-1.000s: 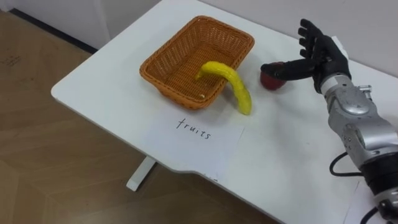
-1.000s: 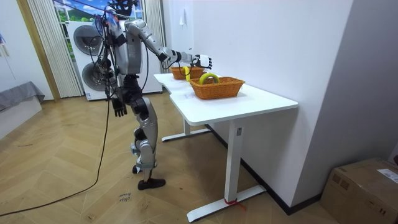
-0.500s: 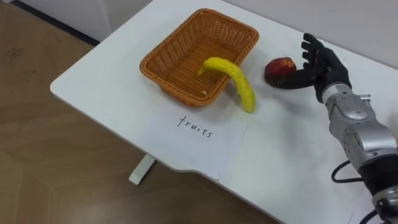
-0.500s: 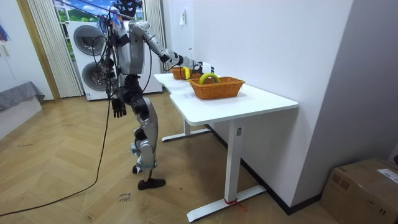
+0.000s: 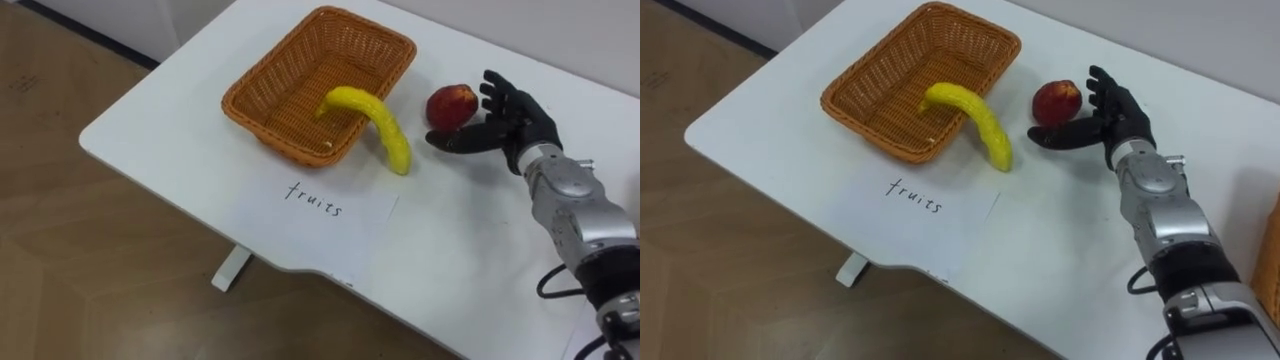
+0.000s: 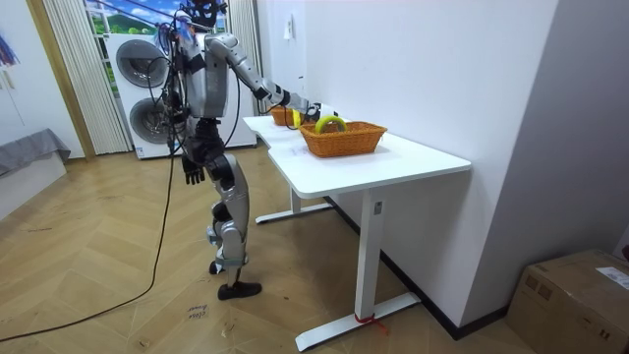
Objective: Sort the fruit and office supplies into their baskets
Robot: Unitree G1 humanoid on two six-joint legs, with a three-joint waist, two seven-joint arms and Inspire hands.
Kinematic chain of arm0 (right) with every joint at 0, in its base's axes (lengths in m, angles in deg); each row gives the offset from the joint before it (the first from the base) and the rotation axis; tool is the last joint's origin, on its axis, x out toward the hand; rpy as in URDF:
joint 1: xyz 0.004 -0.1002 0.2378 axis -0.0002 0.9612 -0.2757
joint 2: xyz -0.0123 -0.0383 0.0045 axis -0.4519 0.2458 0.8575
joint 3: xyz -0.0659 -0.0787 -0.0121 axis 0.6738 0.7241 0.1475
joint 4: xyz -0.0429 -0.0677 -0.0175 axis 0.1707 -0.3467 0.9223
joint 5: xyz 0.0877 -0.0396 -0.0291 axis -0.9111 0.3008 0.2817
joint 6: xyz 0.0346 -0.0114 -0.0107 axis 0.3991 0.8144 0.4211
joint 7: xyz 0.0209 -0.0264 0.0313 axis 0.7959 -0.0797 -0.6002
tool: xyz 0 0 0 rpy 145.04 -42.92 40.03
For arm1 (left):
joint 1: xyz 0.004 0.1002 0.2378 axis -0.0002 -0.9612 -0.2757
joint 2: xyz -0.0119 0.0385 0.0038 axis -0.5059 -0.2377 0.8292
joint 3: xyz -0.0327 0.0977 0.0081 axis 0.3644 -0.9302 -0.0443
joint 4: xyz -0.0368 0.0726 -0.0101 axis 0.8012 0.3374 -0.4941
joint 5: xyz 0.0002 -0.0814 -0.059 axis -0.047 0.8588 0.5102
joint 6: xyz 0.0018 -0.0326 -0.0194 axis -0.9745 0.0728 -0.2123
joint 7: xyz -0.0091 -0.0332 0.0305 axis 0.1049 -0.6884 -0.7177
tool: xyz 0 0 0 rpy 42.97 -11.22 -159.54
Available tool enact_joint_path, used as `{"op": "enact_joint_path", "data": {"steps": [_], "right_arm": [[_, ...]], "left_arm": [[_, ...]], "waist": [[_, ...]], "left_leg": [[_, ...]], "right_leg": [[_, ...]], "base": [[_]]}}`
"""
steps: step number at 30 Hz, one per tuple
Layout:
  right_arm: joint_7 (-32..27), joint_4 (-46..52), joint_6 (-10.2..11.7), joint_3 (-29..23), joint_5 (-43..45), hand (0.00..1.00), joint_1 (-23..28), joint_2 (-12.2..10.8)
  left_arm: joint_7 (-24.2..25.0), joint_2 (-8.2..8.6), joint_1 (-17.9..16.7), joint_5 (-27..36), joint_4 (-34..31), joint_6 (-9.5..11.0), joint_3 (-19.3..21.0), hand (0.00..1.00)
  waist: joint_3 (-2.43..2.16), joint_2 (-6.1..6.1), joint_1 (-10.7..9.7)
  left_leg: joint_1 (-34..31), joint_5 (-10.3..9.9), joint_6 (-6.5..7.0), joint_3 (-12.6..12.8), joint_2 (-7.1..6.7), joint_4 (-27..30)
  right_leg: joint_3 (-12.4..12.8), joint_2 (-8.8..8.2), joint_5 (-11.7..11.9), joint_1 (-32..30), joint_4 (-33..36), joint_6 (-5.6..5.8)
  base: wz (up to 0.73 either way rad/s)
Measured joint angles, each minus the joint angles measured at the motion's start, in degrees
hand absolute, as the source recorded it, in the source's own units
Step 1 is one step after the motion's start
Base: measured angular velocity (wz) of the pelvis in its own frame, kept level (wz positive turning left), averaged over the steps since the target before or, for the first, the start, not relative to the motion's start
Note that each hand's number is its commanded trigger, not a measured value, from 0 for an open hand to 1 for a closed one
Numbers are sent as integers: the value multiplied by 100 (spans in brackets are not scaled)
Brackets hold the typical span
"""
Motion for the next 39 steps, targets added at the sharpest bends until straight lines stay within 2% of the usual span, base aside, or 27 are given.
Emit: {"op": "enact_joint_path", "data": {"steps": [5,12,26,32,39], "right_arm": [[10,-1,0,-20,-6,0,0,-1],[47,-1,1,-25,-3,0,0,-1],[46,-112,13,-14,21,0,-42,-10],[-43,-364,13,-17,352,0,-251,-73],[-182,-375,12,-16,614,0,-269,-95]], "left_arm": [[41,2,-3,80,1,8,-118,0],[57,0,-1,81,5,83,-114,0],[148,-4,2,88,71,86,-123,0],[147,-17,16,84,72,86,-138,0],[146,-18,16,84,181,86,-138,0]], "waist": [[1,9,-2],[-2,5,-3],[-11,-11,46],[-26,-52,131],[-18,-72,164]], "left_leg": [[-20,0,0,-5,1,16],[-18,0,0,2,-1,17],[-2,1,0,33,4,10],[-68,28,-4,51,2,10],[-91,37,3,44,-10,0]], "right_leg": [[-16,0,1,-4,0,-1],[-11,-1,0,-7,0,-1],[17,-7,-8,-19,23,-11],[62,-35,-35,-128,98,-31],[61,-58,-38,-139,78,-26]], "base": [[0],[0],[-1],[-3],[0]]}}
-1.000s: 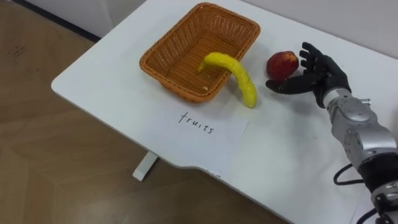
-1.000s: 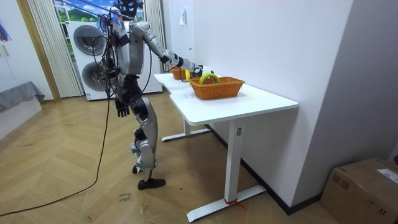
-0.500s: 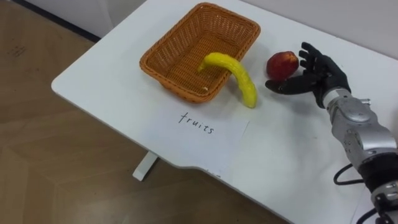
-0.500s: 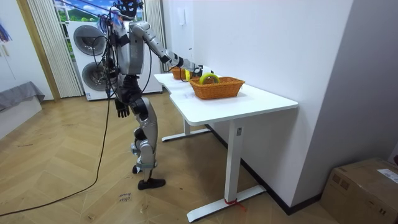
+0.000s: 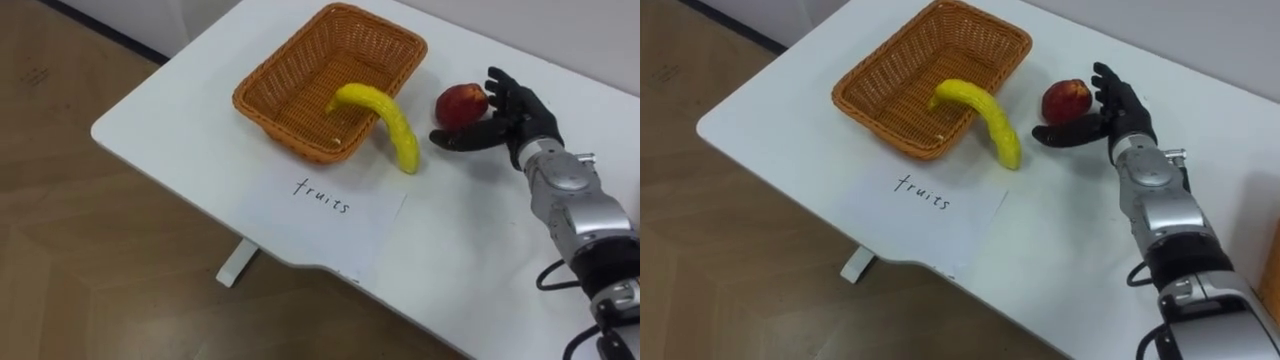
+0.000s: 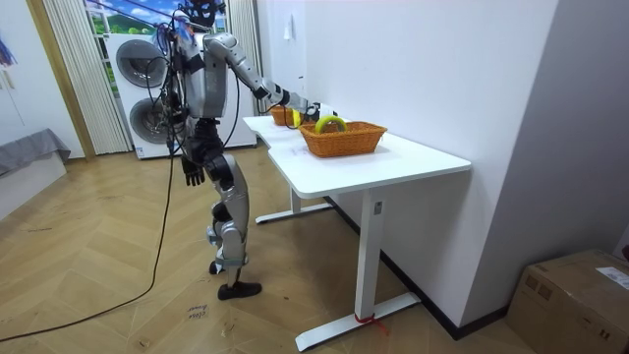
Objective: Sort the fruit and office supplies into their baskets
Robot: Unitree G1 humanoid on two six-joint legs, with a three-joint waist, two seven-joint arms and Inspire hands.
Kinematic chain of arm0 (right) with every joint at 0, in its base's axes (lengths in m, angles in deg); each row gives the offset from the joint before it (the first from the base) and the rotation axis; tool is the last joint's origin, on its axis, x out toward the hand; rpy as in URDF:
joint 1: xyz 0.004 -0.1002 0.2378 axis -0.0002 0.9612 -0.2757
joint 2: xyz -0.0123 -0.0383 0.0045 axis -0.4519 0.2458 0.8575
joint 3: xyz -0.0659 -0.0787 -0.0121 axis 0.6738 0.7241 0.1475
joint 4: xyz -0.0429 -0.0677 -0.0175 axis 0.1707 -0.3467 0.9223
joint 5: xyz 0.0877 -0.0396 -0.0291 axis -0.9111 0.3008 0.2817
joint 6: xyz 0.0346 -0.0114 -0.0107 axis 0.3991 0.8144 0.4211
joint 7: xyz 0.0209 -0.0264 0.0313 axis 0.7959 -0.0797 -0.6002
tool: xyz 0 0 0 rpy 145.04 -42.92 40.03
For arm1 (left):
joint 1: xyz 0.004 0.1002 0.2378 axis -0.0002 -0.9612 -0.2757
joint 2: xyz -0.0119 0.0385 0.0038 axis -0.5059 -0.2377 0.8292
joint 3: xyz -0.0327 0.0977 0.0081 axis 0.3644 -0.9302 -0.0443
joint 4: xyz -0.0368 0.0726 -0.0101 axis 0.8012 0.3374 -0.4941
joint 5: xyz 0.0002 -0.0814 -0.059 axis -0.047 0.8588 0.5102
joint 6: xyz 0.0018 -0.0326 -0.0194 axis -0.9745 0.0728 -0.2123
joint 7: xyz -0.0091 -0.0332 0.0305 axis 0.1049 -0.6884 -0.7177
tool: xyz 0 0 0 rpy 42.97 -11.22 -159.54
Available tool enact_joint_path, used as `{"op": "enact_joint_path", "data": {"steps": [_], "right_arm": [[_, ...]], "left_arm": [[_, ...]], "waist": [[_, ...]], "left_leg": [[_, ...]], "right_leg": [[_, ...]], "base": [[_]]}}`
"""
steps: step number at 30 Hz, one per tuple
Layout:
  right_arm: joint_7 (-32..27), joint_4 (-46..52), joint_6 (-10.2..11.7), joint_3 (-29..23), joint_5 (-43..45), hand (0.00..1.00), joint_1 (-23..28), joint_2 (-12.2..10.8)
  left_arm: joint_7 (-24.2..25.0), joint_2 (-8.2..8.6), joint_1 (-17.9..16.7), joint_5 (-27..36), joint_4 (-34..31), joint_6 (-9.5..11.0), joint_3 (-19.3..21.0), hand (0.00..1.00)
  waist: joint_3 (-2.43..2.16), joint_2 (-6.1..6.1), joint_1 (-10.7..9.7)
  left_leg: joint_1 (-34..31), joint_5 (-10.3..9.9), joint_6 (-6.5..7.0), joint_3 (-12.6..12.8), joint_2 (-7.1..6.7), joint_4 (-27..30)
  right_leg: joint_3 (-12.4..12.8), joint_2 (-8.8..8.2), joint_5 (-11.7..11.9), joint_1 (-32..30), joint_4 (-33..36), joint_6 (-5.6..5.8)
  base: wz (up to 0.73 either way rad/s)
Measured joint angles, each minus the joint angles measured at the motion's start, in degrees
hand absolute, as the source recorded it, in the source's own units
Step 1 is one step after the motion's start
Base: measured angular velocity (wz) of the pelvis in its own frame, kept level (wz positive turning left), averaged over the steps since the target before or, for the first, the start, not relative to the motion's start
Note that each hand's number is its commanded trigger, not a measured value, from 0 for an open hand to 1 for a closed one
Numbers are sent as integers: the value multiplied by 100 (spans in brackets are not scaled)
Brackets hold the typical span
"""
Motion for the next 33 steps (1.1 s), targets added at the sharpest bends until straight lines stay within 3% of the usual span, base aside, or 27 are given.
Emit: {"op": "enact_joint_path", "data": {"steps": [7,12,33], "right_arm": [[-197,-20,-1,5,106,0,-195,-1],[-394,-70,1,65,107,0,-220,-1],[-279,-829,250,127,533,0,-659,0]], "left_arm": [[0,-4,15,-2,18,2,-23,0],[-4,-13,139,0,69,6,-86,0],[0,-29,212,5,120,120,-82,0]], "waist": [[21,-8,-5],[102,-20,-3],[102,-38,9]], "left_leg": [[-64,9,-2,-26,0,-18],[-94,9,-6,-52,2,-13],[-199,11,-8,-51,1,39]], "right_leg": [[-27,22,1,-72,8,-1],[-71,26,2,-82,8,-2],[-153,-5,6,-206,114,-9]], "base": [[2],[4],[0]]}}
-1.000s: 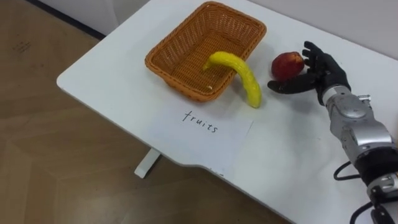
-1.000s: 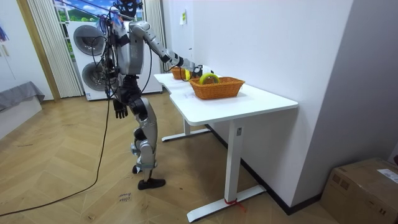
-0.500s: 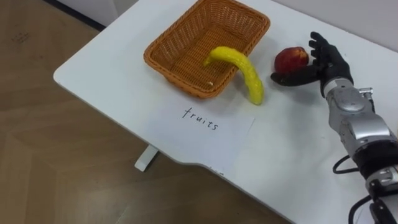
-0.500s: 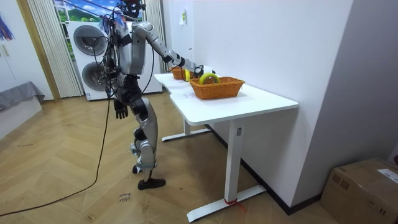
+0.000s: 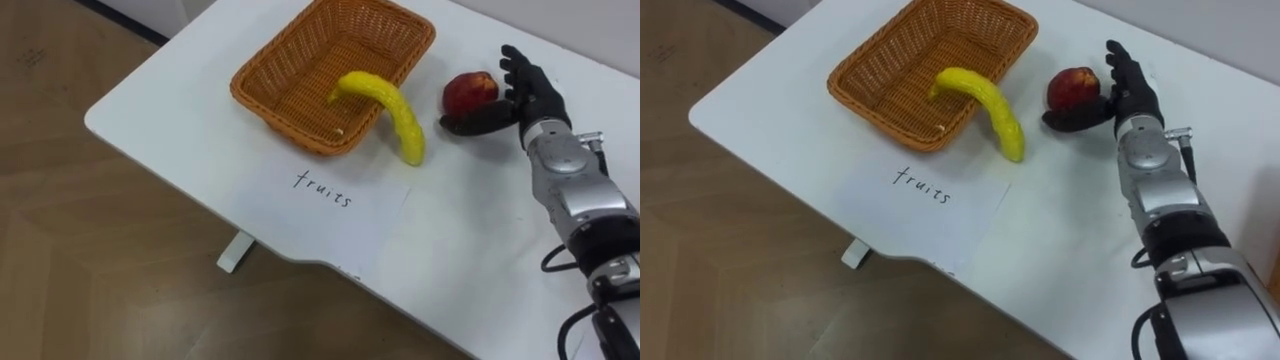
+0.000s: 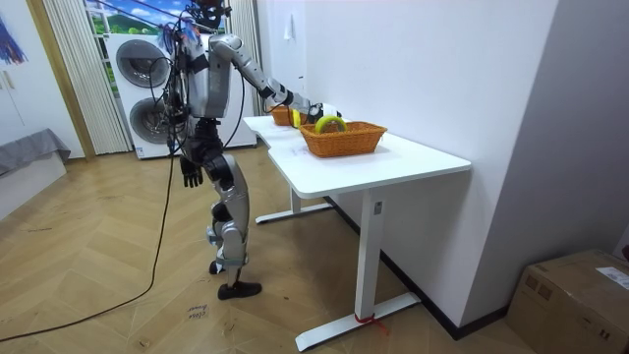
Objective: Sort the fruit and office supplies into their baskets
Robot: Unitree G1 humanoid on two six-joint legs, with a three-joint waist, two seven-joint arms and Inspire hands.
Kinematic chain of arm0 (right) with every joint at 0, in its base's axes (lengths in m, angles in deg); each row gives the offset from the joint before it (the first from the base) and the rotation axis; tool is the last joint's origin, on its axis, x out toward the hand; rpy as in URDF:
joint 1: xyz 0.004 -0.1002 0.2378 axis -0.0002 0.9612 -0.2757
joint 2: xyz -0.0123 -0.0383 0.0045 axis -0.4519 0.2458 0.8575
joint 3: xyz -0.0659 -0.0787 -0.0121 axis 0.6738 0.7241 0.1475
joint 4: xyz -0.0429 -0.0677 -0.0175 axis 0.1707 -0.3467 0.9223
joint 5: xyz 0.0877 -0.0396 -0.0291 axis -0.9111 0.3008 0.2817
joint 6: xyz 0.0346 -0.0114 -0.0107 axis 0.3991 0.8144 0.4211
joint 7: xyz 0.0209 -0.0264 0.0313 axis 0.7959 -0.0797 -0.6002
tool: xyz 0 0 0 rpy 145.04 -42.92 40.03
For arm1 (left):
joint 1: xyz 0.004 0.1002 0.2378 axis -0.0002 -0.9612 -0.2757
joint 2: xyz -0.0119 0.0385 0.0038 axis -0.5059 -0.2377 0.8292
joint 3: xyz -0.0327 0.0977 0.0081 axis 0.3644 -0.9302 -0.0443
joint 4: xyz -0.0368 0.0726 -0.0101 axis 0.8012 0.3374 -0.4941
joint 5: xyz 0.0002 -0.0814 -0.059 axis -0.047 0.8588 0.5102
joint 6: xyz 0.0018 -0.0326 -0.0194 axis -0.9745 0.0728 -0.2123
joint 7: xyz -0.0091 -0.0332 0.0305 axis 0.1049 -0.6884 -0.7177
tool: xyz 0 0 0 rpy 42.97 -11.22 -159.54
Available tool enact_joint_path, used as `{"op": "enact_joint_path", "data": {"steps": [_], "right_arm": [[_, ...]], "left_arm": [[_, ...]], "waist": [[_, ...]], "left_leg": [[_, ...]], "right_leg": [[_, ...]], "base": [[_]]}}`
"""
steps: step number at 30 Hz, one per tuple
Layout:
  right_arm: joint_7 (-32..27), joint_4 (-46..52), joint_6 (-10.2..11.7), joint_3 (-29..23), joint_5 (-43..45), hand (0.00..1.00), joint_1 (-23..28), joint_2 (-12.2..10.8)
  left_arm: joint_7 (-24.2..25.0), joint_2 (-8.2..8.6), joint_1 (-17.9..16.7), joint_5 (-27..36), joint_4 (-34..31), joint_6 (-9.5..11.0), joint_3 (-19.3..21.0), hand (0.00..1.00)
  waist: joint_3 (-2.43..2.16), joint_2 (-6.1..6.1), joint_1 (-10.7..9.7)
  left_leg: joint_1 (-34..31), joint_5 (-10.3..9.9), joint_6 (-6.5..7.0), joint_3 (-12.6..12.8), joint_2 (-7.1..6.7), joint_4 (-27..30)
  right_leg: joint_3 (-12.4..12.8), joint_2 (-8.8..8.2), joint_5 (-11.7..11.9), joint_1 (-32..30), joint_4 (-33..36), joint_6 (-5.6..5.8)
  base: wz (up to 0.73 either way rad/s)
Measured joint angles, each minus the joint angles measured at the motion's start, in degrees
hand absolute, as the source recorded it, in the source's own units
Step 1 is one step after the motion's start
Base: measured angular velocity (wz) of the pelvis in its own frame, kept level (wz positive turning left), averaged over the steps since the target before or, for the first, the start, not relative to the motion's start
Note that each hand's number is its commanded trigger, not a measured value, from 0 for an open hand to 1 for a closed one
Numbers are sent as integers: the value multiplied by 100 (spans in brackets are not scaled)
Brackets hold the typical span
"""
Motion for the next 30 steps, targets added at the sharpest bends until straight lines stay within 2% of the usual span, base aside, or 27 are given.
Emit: {"op": "enact_joint_path", "data": {"steps": [6,9,11,15,19,25,26,27,28,29,30], "right_arm": [[239,-150,41,57,27,0,-8,24],[374,-279,117,126,254,0,-11,90],[524,-318,97,271,489,0,-11,210],[703,-497,78,305,892,0,-22,265],[789,-590,-42,326,1081,0,-104,265],[854,-718,-93,326,1142,0,-196,305],[874,-718,-94,326,1142,28,-196,319],[884,-718,-95,326,1143,68,-196,325],[889,-718,-96,327,1144,89,-196,330],[885,-716,-93,327,1150,100,-198,331],[880,-716,-92,328,1171,100,-203,333]], "left_arm": [[2,-1,-8,-1,-5,-9,4,0],[52,-1,-7,0,-11,-14,4,0],[144,-30,-6,-3,-77,-47,22,0],[298,-55,-3,-2,-111,-59,19,0],[321,-57,-3,-1,-111,-66,19,0],[321,-73,11,-1,-110,-82,18,0],[321,-73,12,-1,-110,-82,18,0],[321,-73,12,-1,-110,-83,18,0],[321,-73,12,-1,-110,-83,18,0],[321,-73,13,-1,-109,-83,18,0],[321,-73,13,-1,-109,-84,17,0]], "waist": [[-13,-23,19],[-26,-46,51],[-29,-83,87],[-50,-135,168],[-42,-147,202],[1,-200,282],[7,-207,291],[11,-206,293],[14,-209,295],[21,-207,295],[23,-205,295]], "left_leg": [[10,7,-10,-34,1,1],[10,12,-16,-58,0,5],[19,16,-24,-107,-6,0],[74,17,-27,-124,-5,-16],[90,21,-33,-125,-4,-17],[64,32,-52,-131,5,-26],[58,34,-55,-133,7,-26],[56,35,-56,-134,7,-26],[54,36,-58,-135,8,-26],[53,37,-59,-135,8,-26],[52,37,-59,-135,8,-27]], "right_leg": [[-67,-2,5,33,-25,-8],[-89,5,5,56,-46,-8],[-157,5,10,108,-107,-17],[-164,16,9,161,-119,-16],[-162,22,10,173,-119,-17],[-173,12,6,161,-208,-44],[-177,12,7,157,-211,-44],[-178,13,7,156,-213,-45],[-179,15,7,155,-215,-45],[-178,15,7,154,-216,-45],[-177,15,7,152,-216,-45]], "base": [[2],[4],[10],[1],[0],[0],[0],[0],[0],[0],[0]]}}
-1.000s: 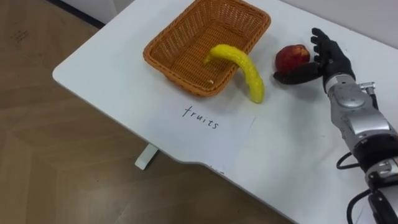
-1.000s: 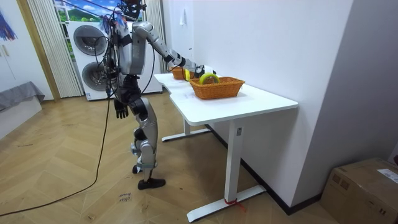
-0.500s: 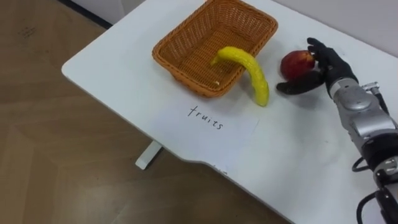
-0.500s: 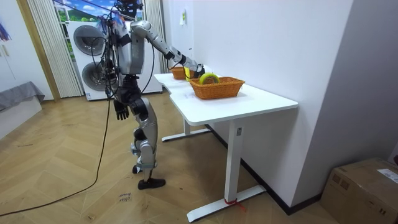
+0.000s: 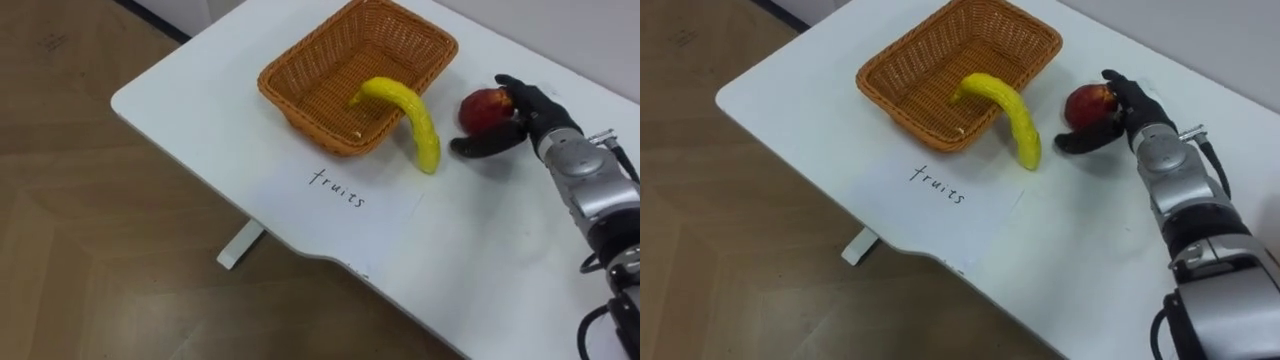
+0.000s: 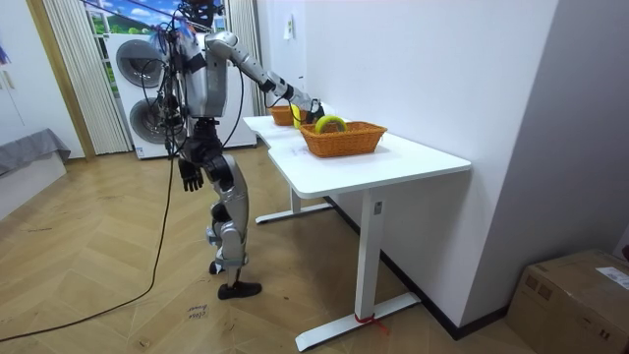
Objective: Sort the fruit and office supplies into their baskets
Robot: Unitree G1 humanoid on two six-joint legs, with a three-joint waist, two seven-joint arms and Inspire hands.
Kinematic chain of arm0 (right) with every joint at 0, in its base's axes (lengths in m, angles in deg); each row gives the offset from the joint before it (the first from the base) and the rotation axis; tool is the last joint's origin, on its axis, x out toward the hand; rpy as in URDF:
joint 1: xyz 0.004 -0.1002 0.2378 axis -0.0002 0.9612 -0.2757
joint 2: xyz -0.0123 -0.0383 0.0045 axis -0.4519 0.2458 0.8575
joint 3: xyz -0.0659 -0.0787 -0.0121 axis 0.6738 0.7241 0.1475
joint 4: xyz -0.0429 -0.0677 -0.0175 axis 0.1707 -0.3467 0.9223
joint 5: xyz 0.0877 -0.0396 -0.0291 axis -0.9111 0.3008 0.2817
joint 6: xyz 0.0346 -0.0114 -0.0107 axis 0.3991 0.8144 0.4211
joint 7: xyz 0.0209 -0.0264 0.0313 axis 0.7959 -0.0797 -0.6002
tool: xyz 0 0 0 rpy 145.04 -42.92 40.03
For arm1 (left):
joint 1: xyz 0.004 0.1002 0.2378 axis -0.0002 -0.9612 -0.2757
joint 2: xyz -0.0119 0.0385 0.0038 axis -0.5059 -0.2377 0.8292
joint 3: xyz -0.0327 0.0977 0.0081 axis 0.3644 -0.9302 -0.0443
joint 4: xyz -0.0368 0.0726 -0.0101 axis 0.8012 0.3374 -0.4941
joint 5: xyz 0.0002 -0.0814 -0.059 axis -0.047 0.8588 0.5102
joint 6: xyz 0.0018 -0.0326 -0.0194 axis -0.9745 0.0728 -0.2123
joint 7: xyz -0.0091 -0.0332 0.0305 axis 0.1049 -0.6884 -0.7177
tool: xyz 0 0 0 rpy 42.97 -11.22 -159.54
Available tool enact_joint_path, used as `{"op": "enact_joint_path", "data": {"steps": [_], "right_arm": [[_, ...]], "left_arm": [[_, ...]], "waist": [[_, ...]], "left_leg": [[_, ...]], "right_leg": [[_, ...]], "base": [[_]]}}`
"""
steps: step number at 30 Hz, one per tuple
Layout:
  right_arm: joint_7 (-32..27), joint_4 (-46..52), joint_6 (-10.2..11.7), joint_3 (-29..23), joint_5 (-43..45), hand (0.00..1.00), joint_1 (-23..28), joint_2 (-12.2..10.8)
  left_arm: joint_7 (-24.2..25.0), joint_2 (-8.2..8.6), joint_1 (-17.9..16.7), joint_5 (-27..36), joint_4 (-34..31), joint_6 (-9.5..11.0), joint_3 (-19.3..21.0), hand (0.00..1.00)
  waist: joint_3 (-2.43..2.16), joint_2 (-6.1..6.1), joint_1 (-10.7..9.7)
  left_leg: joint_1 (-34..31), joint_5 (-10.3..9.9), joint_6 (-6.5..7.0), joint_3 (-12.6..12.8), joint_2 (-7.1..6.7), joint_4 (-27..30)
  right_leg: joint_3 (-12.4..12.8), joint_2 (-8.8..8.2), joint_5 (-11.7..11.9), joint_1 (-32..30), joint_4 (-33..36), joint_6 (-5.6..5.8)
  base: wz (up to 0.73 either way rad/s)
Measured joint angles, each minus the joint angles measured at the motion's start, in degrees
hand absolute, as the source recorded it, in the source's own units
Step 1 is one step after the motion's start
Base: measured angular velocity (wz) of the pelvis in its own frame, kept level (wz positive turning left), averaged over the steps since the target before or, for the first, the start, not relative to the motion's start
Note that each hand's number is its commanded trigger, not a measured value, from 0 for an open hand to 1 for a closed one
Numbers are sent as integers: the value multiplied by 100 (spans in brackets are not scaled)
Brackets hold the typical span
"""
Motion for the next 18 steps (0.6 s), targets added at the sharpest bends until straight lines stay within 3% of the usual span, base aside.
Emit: {"op": "enact_joint_path", "data": {"steps": [10,18], "right_arm": [[-396,-18,-58,177,423,100,-152,188],[-431,-25,-60,203,416,100,-199,195]], "left_arm": [[-20,-98,37,1,-1,-36,-1,0],[-30,-99,103,-1,-5,-32,-1,0]], "waist": [[-25,-53,14],[-11,-51,1]], "left_leg": [[23,12,-13,-8,19,-94],[71,10,-15,-11,25,-205]], "right_leg": [[-2,84,22,29,-90,-9],[-9,84,24,35,-94,-8]], "base": [[0],[0]]}}
